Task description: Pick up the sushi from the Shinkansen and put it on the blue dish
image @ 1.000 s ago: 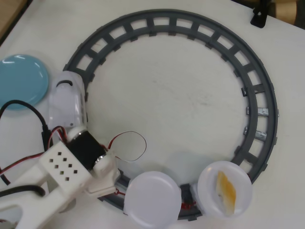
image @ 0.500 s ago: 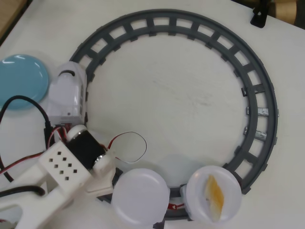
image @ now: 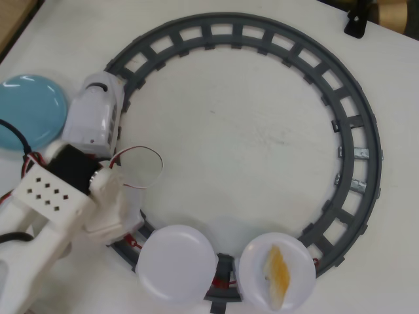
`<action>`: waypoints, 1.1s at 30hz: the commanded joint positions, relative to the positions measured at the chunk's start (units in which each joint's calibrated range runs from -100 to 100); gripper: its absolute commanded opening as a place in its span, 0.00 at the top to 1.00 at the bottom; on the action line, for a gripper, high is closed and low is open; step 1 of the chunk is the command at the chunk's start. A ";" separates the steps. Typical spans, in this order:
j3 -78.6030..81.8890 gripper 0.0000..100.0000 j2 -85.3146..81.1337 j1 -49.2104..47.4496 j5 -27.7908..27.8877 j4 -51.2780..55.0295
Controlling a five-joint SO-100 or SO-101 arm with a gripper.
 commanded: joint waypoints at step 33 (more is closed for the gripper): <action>-13.18 0.73 -0.18 -7.35 -0.78 -6.30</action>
